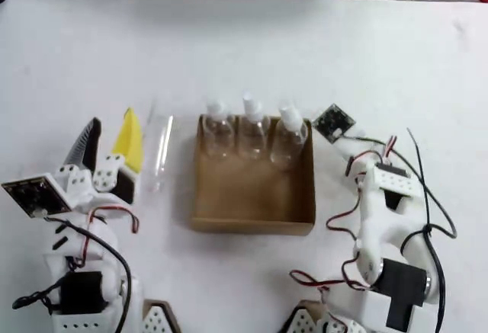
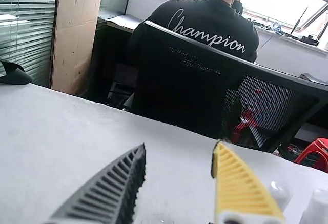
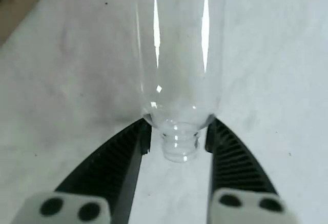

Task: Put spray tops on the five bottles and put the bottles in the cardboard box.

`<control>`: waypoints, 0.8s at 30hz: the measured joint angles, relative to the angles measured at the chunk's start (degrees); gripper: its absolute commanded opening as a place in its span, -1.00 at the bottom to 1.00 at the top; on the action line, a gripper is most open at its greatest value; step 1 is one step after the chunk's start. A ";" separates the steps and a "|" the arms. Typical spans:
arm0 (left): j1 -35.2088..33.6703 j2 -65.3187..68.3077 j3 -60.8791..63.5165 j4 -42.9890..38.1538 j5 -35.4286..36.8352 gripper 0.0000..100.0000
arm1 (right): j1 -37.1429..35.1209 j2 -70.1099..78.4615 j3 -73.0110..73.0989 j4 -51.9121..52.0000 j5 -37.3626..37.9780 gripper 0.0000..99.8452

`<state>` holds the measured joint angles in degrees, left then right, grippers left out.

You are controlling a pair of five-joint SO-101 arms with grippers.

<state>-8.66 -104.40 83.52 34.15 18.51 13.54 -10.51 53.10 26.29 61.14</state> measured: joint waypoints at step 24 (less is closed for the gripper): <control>0.00 0.00 0.00 0.00 0.00 -0.58 | 13.45 0.00 -16.18 16.35 0.09 -0.96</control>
<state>-8.66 -104.40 83.52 34.15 18.51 26.99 -10.51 36.92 42.64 61.23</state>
